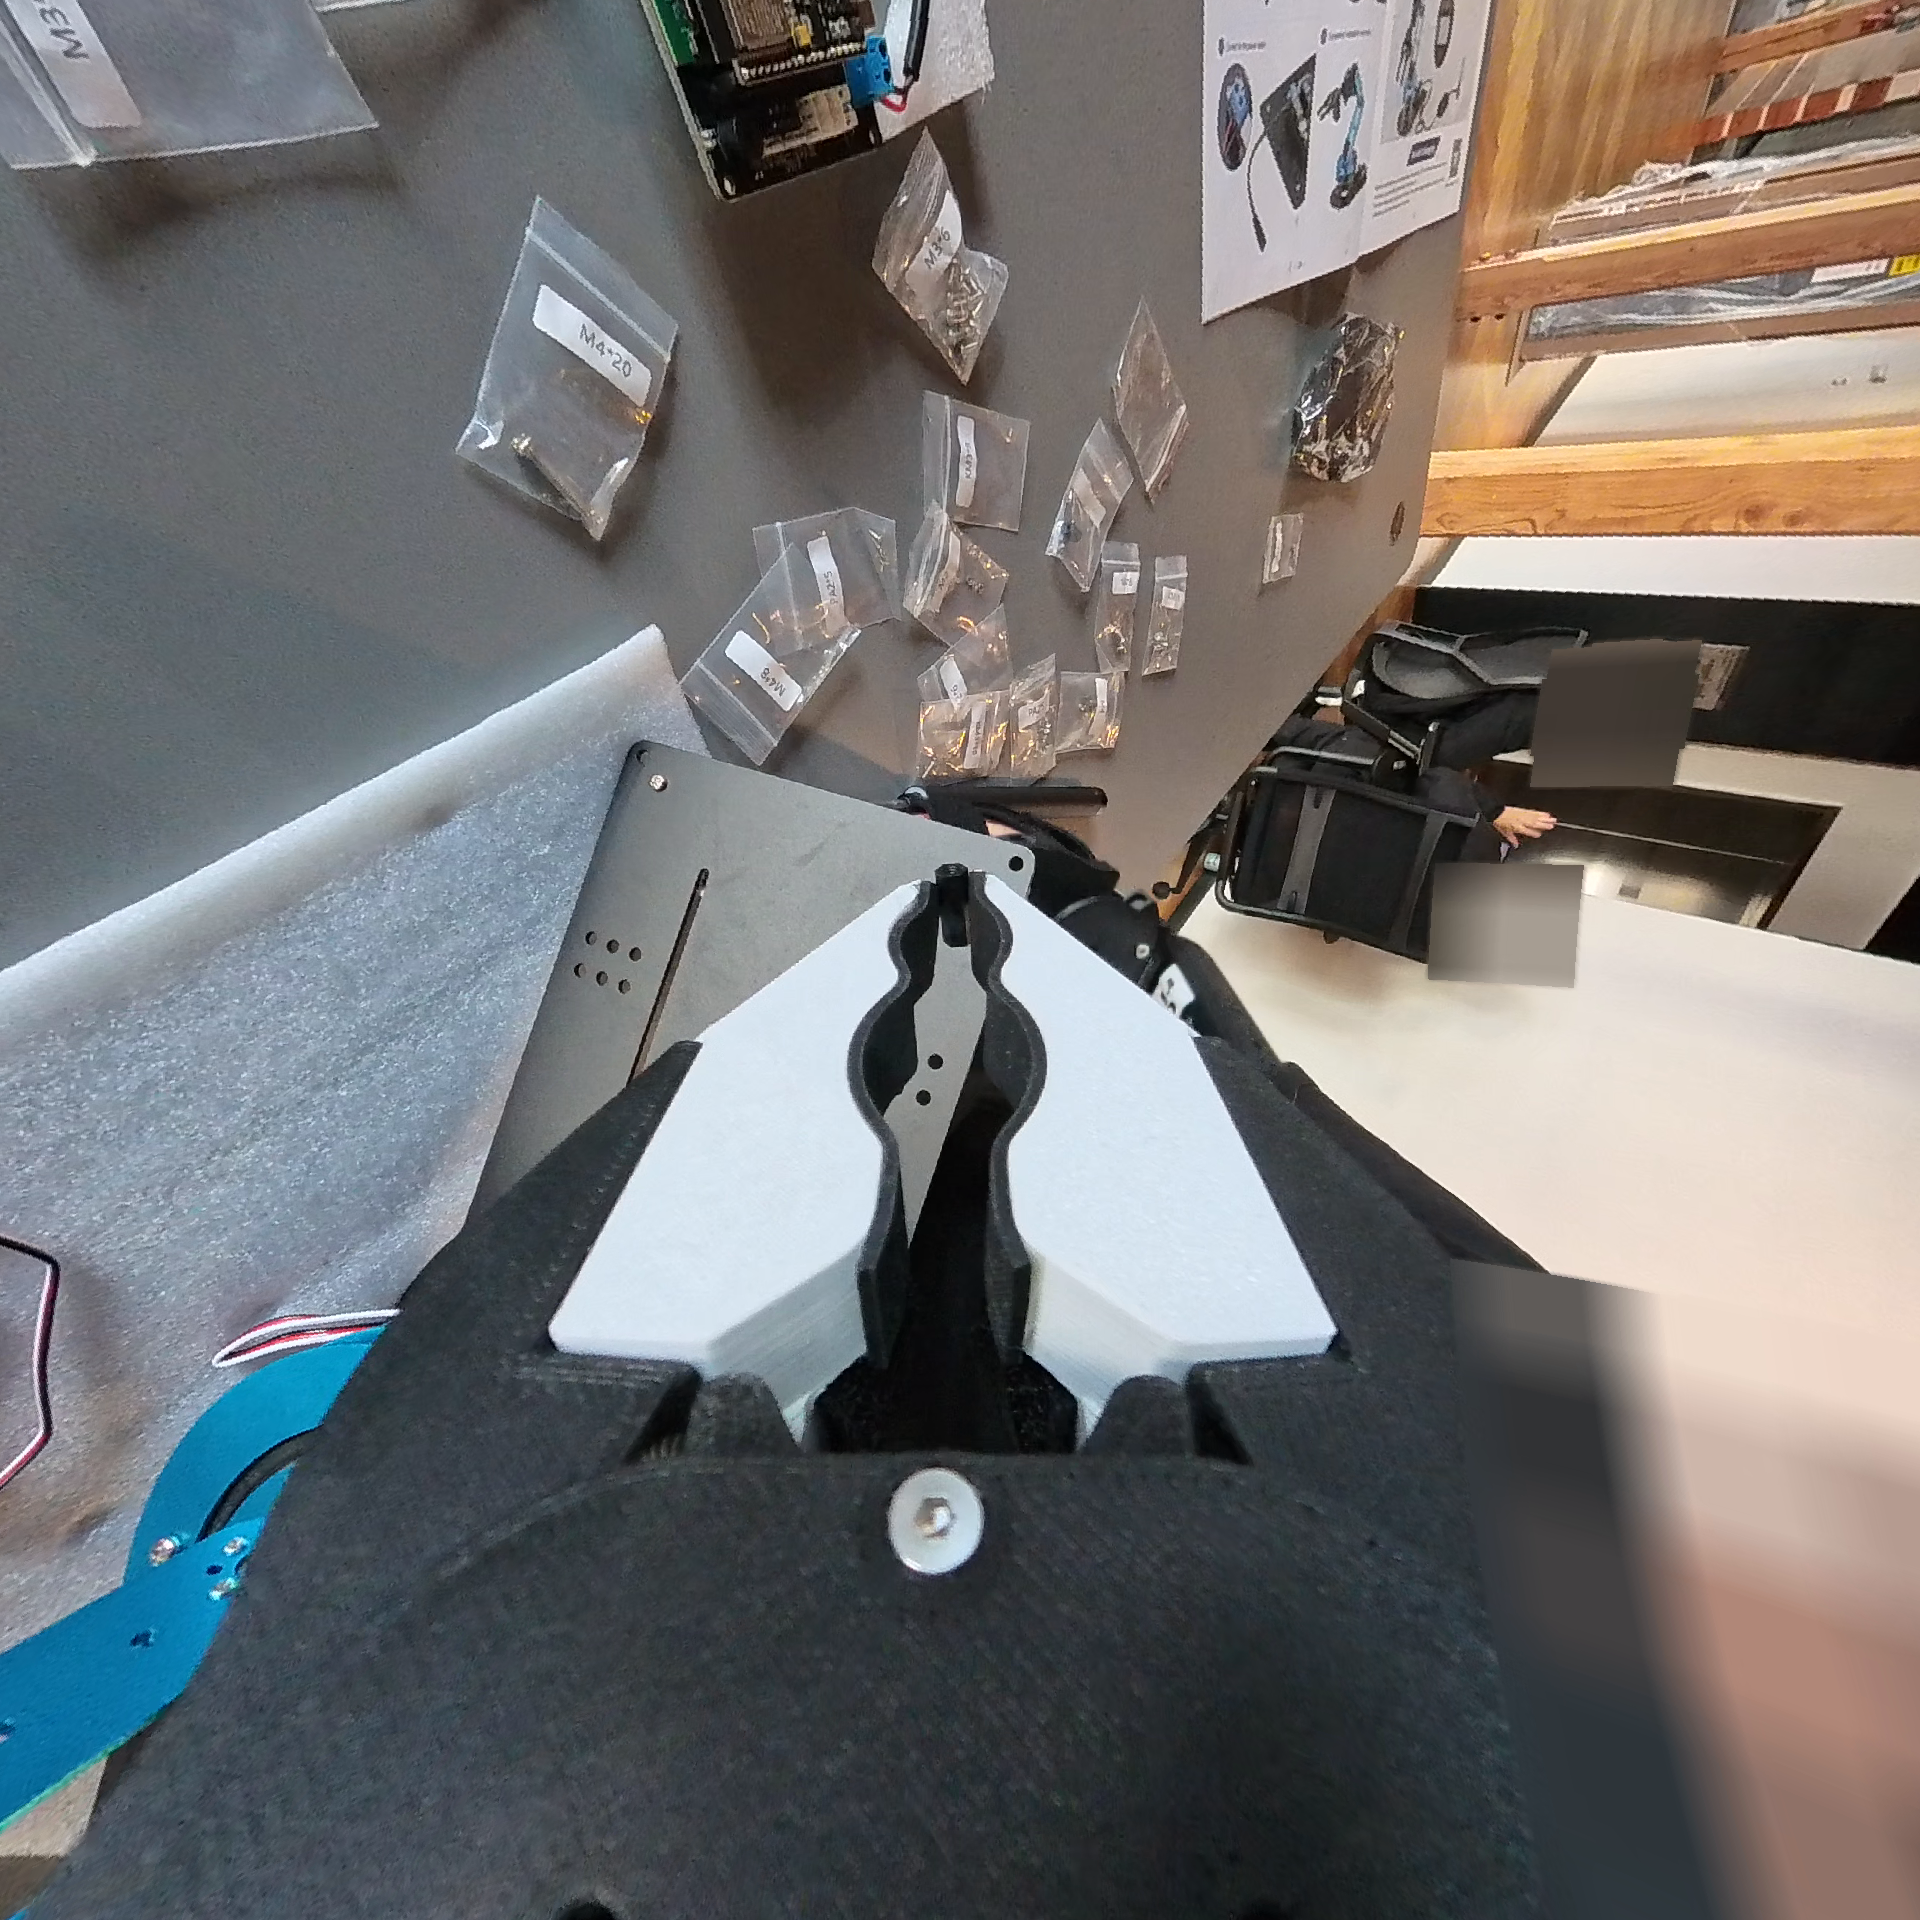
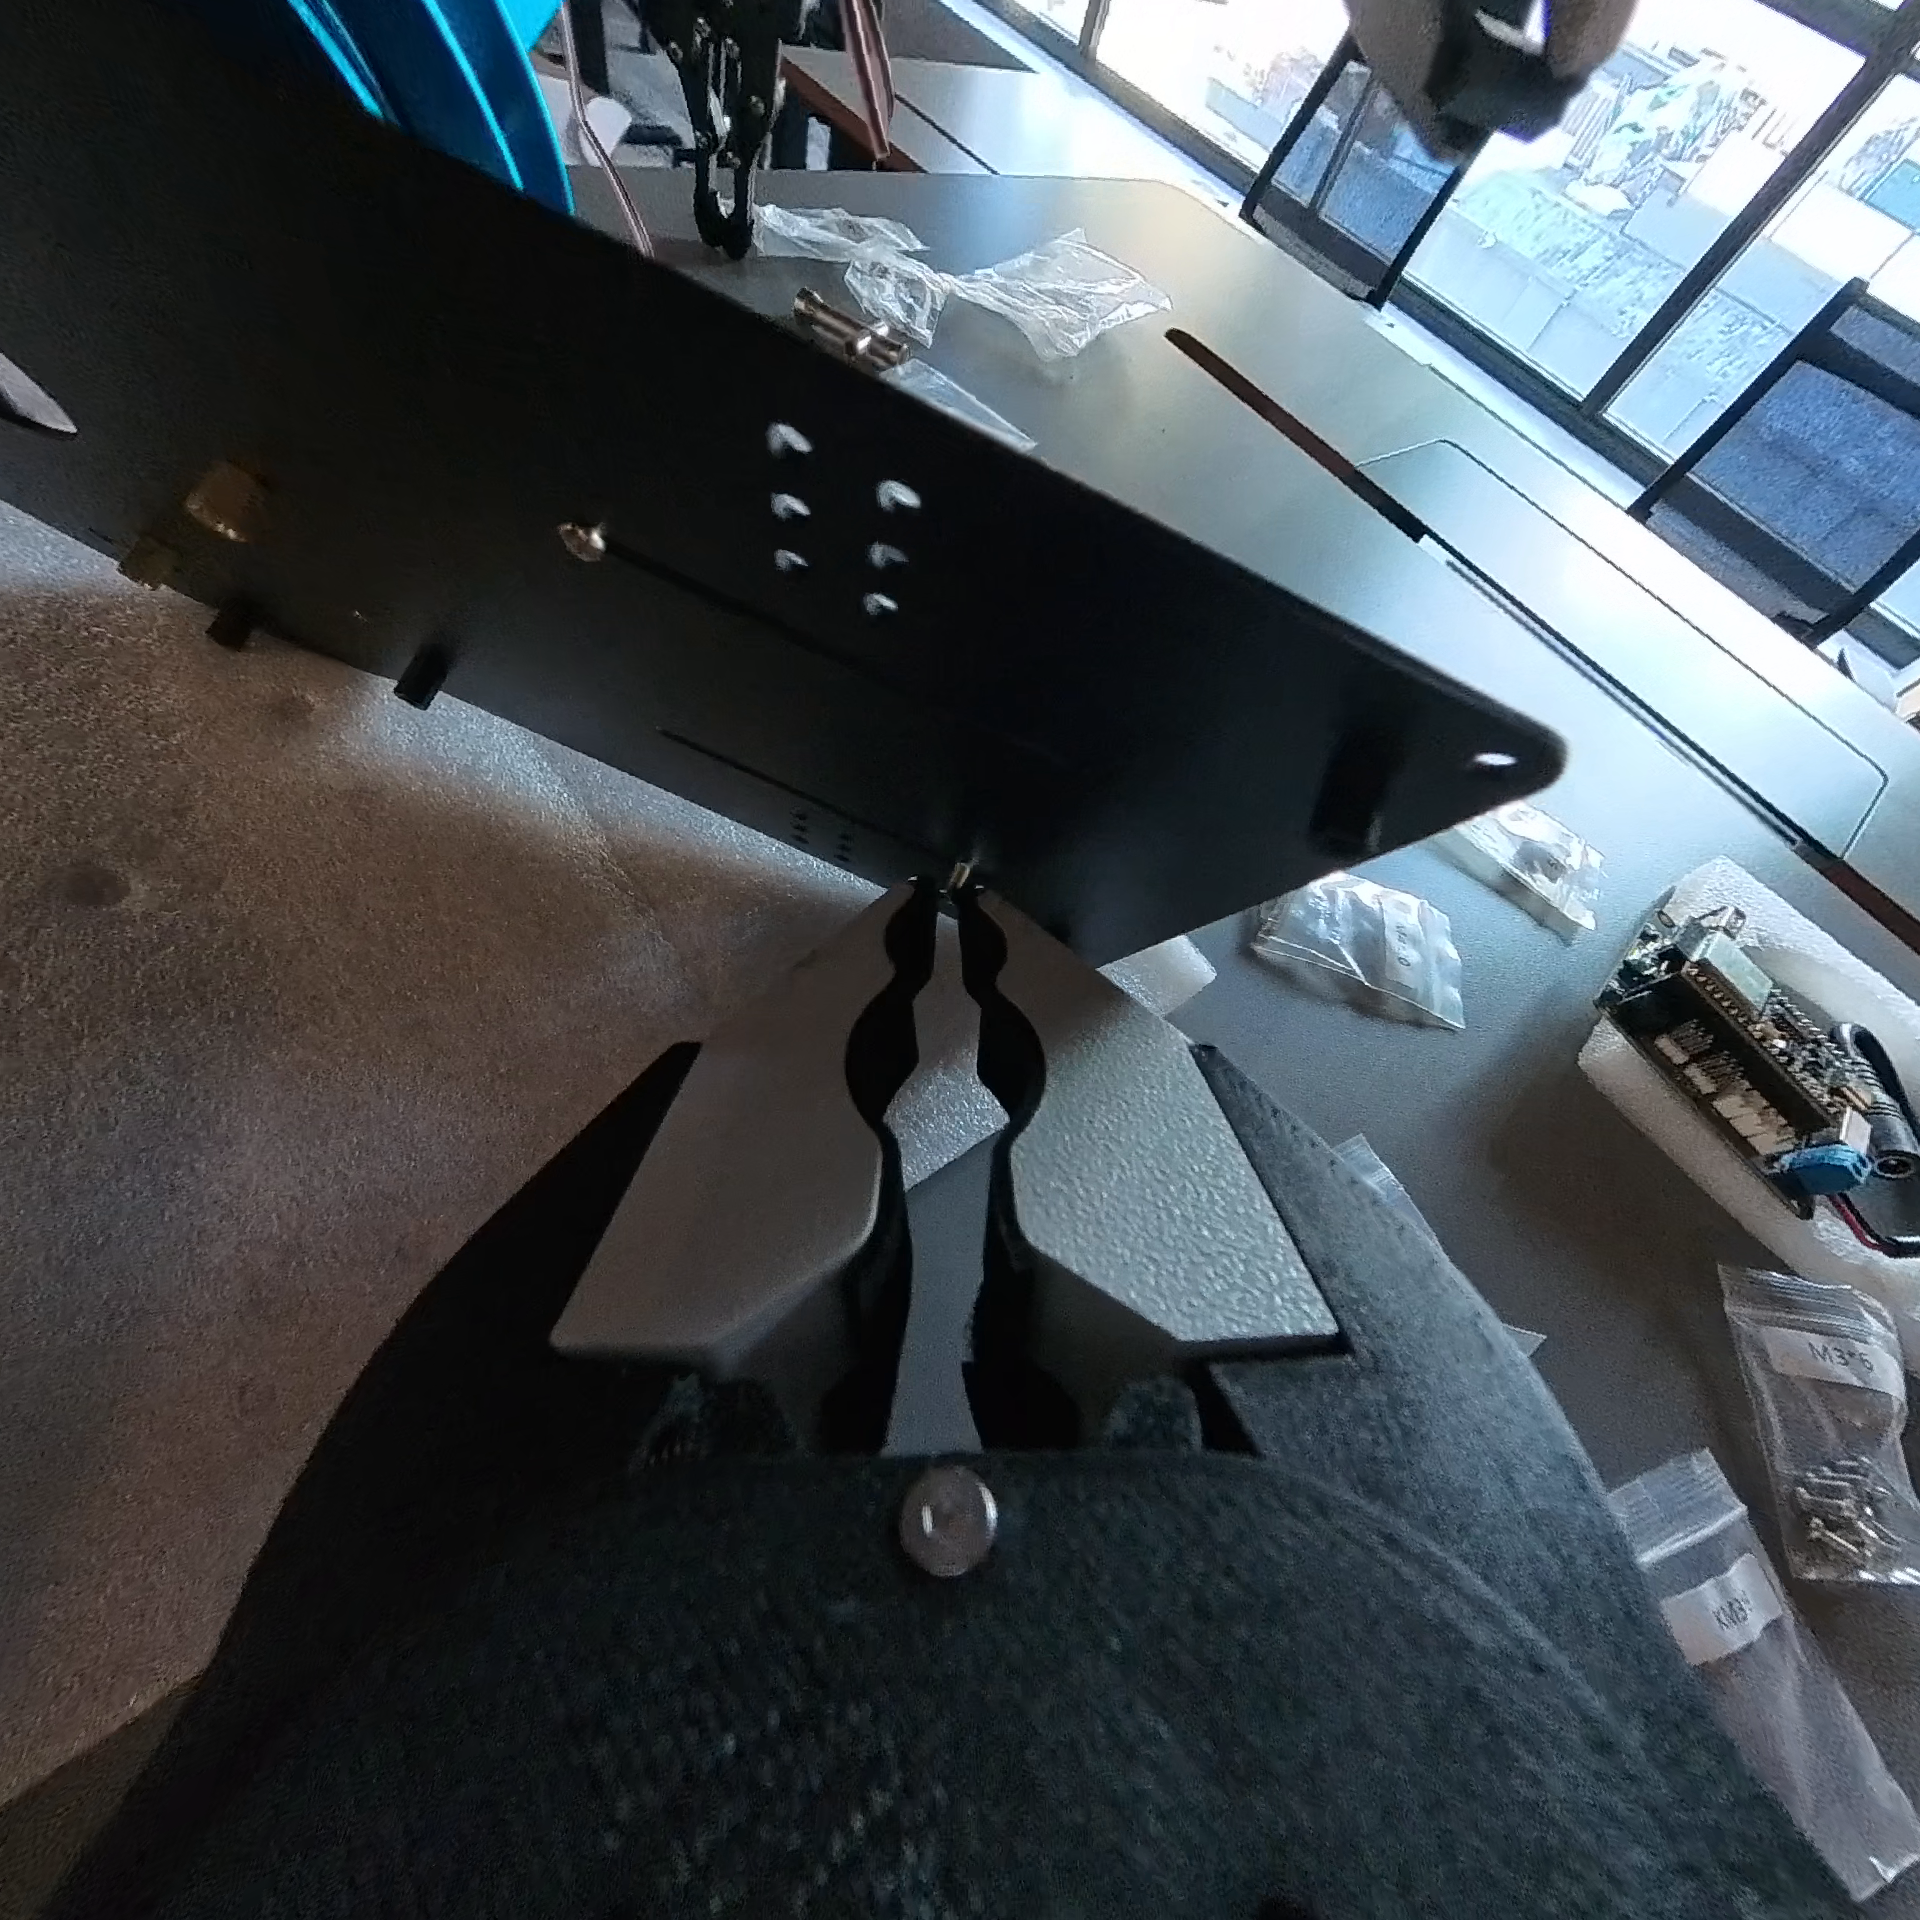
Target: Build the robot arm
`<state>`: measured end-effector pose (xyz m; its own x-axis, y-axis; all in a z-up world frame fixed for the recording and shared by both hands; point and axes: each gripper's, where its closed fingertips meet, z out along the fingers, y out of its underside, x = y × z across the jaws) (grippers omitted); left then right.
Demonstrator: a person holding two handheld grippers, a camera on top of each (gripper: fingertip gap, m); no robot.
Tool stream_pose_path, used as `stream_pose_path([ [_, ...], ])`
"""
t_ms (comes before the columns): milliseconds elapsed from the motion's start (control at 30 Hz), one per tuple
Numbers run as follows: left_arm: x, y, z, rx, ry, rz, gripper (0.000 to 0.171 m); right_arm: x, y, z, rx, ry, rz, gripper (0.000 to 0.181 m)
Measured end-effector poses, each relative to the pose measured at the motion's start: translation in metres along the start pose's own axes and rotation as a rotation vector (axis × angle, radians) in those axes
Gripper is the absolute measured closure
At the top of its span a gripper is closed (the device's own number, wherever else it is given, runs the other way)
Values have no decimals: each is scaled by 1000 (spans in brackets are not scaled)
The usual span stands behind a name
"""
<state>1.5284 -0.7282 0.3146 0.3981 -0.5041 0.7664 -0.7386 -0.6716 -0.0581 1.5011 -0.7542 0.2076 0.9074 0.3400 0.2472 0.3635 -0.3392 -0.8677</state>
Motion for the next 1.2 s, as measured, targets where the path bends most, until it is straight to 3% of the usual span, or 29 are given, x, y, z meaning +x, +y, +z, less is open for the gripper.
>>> stream_pose_path([
  [900, -3, 3, 0, -7, -9, -8, 168, -5, -5, -4, 43, -81, 85, 179],
  [1033, -3, 4, -1, -7, -7, -8, 168, -16, 1, -4, -4, -191, 174, 179],
  [1200, -3, 7, -4, -6, -7, -11, 168, -62, 12, -30, -154, -496, 377, 178],
])
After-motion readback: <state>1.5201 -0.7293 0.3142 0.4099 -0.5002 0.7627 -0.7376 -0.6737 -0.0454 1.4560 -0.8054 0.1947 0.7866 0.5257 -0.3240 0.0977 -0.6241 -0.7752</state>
